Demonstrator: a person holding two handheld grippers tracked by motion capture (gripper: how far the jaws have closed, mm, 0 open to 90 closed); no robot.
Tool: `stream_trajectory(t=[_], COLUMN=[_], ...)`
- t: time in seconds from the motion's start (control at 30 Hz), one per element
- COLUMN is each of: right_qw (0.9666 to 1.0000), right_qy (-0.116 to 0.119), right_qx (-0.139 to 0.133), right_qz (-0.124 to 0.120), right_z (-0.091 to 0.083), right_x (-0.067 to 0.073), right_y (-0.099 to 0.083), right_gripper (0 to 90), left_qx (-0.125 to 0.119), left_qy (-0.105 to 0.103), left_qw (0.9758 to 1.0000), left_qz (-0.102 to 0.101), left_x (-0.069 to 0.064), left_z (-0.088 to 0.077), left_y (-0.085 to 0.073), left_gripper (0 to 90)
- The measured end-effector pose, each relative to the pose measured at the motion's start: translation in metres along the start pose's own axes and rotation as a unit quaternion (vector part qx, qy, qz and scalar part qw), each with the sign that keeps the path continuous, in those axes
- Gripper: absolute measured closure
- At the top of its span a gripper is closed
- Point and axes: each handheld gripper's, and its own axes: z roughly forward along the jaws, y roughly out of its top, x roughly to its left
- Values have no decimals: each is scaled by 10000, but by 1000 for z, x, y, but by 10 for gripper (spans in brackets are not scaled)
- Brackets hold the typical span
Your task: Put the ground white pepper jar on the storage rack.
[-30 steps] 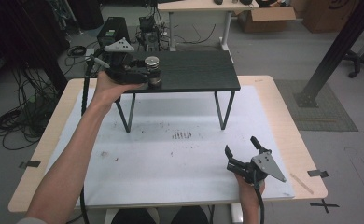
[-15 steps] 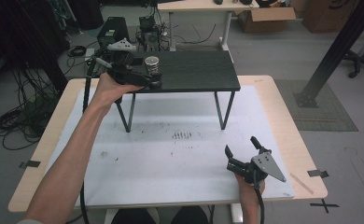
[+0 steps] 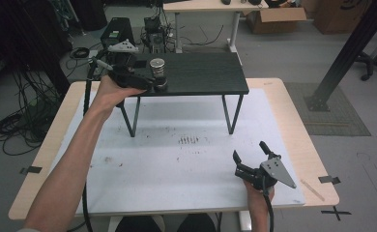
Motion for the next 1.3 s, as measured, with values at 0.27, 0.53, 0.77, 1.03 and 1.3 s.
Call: stream_trajectory(t=[0.27,0.53,0.77,1.03,1.3], right_qw=[10000,10000,10000,10000,10000], right_qy=[-2,1,-1,0,0], right_qx=[1,7,13,15,15], right_qz=[-2,-1,0,2,-1], right_z=[0,0,0,0,0], right_x=[0,0,0,0,0], right_y=[0,0,0,0,0], right_gripper=[37,37,37,38,38], left_qx=[-84,-149,-199,-246,-433], left_qy=[4,66,152,217,268], left_qw=[9998,9996,9993,9992,9984], left_qz=[197,252,270,208,257], left_x=[-8,-11,-11,-10,-16], left_z=[-15,-32,-45,-58,-74], left_y=[1,-10,-25,-40,-56], left_gripper=[3,3,3,5,6])
